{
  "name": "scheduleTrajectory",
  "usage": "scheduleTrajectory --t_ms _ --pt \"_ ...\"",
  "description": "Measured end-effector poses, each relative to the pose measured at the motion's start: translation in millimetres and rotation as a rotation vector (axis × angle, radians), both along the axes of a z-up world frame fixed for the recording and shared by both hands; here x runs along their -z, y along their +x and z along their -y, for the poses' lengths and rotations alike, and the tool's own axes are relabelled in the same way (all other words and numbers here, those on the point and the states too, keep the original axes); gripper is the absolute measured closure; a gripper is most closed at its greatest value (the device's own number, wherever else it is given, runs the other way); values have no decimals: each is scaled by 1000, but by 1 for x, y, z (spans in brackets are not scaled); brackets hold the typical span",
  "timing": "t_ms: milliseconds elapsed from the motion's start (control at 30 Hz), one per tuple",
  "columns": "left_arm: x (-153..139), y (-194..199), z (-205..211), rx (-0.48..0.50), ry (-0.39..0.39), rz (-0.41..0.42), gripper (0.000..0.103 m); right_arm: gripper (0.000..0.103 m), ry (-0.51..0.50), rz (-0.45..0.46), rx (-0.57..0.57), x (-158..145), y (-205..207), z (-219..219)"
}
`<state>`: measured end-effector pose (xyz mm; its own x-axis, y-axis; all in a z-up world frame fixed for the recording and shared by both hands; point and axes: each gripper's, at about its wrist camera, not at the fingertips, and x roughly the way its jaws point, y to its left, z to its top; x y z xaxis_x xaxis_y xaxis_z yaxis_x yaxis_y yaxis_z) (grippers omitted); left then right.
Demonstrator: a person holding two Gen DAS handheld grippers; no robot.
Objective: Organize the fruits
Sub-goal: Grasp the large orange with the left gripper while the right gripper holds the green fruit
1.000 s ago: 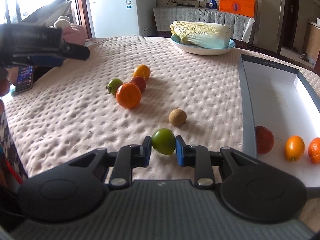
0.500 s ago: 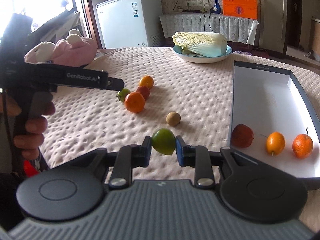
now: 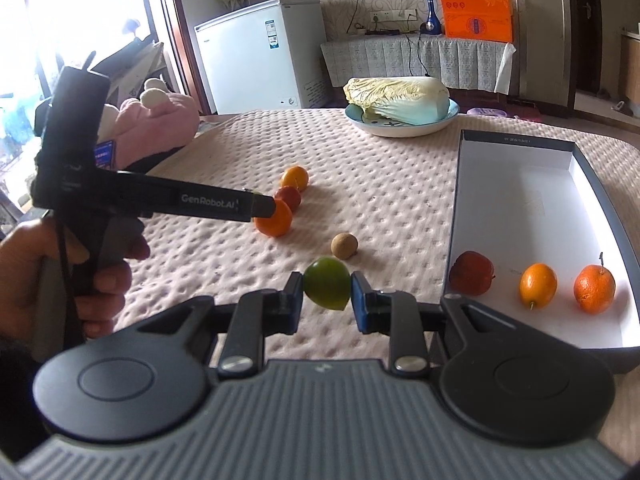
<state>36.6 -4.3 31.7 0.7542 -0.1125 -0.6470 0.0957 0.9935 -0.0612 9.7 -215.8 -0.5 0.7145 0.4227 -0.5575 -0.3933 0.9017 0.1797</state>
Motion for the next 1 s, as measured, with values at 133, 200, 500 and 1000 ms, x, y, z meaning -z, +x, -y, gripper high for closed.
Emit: scheduleTrajectory --t_ms 133,200,500,1000 --pt "1 2 2 8 -3 -5 28 74 -10 1 -15 1 -2 -3" --pt "2 3 3 10 -4 -8 28 74 -12 -6 -13 2 -1 -3" --pt "7 5 3 12 2 -16 28 74 -1 0 -25 0 -1 -6" --pt "16 15 8 -4 -8 -36 28 74 33 -7 -18 -2 -1 0"
